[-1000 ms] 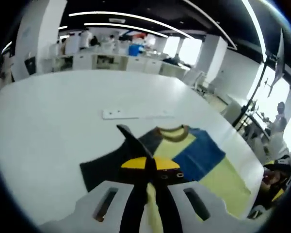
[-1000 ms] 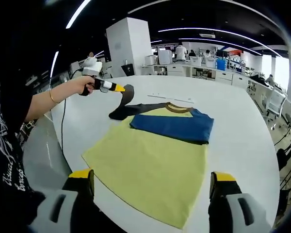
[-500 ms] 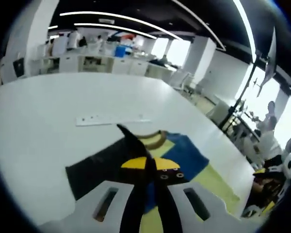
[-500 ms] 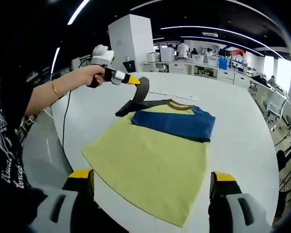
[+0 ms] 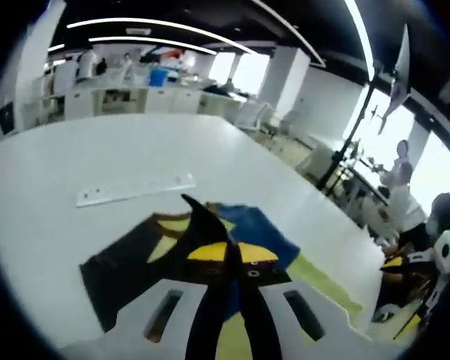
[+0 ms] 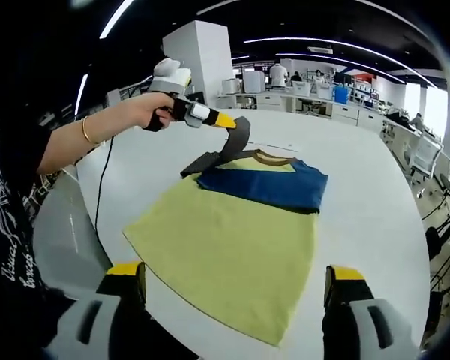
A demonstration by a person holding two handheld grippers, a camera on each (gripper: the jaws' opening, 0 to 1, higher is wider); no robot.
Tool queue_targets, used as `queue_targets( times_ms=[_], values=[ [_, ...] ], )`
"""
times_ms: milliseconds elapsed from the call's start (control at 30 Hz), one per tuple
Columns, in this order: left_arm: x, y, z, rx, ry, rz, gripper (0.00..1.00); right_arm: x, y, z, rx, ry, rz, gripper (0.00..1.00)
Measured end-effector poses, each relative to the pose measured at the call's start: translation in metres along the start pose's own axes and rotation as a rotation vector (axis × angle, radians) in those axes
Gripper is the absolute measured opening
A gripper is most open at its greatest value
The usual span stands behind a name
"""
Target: Fold the garment on the visible template until the final outline fits inside the template.
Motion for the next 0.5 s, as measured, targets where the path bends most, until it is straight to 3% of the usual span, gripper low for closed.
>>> queue_targets(
  times_ms=[233,500],
  values=[
    [0.001,0.01,0.019,0.031,0.042,-0.015,0.0,0.002,-0.003,0.003,0.015,0.004,-0.008,1.0],
    [0.002,0.023,0.04,0.072,0.031,-0.019,0.0,0.003,-0.001,0.003,0.016,0.014,-0.009,1.0]
  ],
)
Point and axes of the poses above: the point that each gripper's makers call its tool centre point, and the gripper's own axes: y roughly forward along the fingers, z roughly to its right, x roughly out of its underside, the point moved 1 cm from there along -y, roughly backward along the fingers, and after that the axes turned 9 degrees about -x, right-handed, at the moved point
